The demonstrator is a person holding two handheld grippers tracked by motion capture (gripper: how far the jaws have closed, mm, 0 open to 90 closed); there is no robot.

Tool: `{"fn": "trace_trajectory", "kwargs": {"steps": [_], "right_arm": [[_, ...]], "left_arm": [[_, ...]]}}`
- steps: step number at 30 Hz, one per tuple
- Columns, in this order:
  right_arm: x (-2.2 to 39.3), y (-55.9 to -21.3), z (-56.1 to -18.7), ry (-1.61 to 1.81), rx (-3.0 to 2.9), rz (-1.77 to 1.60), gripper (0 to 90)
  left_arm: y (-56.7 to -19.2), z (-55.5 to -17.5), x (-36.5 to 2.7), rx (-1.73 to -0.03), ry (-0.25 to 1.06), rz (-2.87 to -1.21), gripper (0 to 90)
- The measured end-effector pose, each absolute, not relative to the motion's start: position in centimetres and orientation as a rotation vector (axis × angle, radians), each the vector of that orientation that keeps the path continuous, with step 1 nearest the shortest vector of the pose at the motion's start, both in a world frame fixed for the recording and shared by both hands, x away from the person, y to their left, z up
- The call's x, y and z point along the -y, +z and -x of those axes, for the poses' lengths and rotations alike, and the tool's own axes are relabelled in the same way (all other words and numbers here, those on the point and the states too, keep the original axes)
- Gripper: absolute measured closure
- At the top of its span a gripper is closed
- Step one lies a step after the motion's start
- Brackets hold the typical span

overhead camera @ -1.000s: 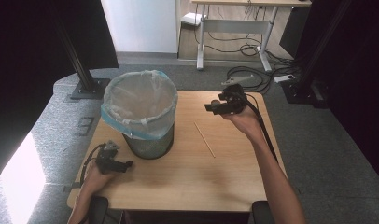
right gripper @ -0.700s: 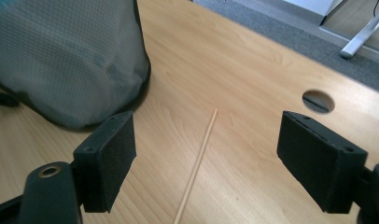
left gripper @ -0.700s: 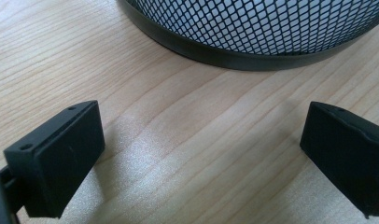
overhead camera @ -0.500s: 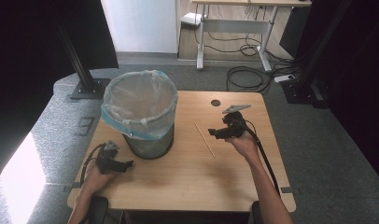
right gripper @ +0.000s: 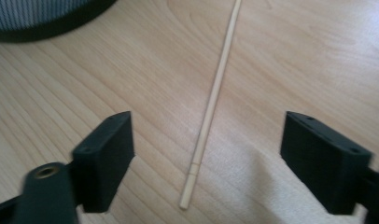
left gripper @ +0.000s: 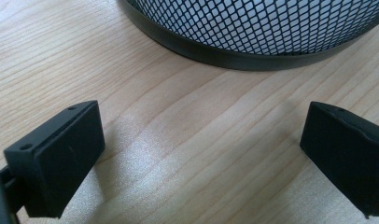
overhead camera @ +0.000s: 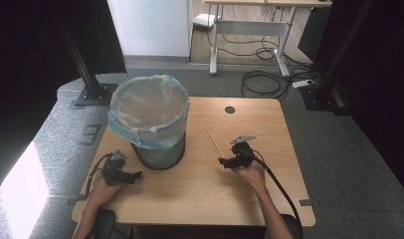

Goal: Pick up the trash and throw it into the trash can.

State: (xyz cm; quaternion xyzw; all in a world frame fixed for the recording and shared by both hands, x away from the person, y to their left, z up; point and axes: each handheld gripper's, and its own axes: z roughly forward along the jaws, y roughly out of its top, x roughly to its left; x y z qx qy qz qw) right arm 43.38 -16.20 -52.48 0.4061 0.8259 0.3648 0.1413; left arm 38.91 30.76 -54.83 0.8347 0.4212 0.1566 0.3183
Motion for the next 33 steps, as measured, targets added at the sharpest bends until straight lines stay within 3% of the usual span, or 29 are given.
{"fn": "trace_trajectory", "kwargs": {"steps": [1, 2, 3, 12, 14, 15, 16, 19, 33], "right_arm": [[15.9, -52.9, -43.1, 1.033, -2.385, -1.168, 28.7], [15.9, -52.9, -43.1, 1.033, -2.385, -1.168, 28.7], [15.8, -53.2, -42.9, 1.025, -2.384, -1.166, 35.9], [15.5, -54.1, -42.4, 0.957, -2.412, -1.147, 56.9], [15.6, -53.9, -42.3, 0.937, -2.408, -1.176, 69.0], [15.6, -53.9, -42.3, 0.937, -2.408, -1.176, 69.0], [15.9, -53.9, -42.3, 0.937, -2.41, -1.184, 80.5], [16.2, -54.0, -42.4, 0.96, -2.403, -1.208, 84.1], [17.3, -52.4, -42.8, 0.974, -2.413, -1.252, 84.6]], "left_arm": [[-54.8, -38.9, -30.8, -1.108, 0.412, -2.196, 0.0], [-54.8, -38.9, -30.8, -1.108, 0.412, -2.196, 0.0], [-54.8, -38.9, -30.8, -1.108, 0.411, -2.196, 0.0], [-54.8, -38.9, -30.8, -1.108, 0.411, -2.196, 0.0], [-54.8, -38.9, -30.8, -1.108, 0.412, -2.196, 0.0], [-54.8, -38.9, -30.8, -1.107, 0.412, -2.196, 0.0], [-54.8, -38.9, -30.7, -1.106, 0.411, -2.197, 0.0], [-54.8, -38.9, -30.7, -1.106, 0.411, -2.196, 0.0], [-54.8, -38.9, -30.7, -1.106, 0.41, -2.197, 0.0]]}}
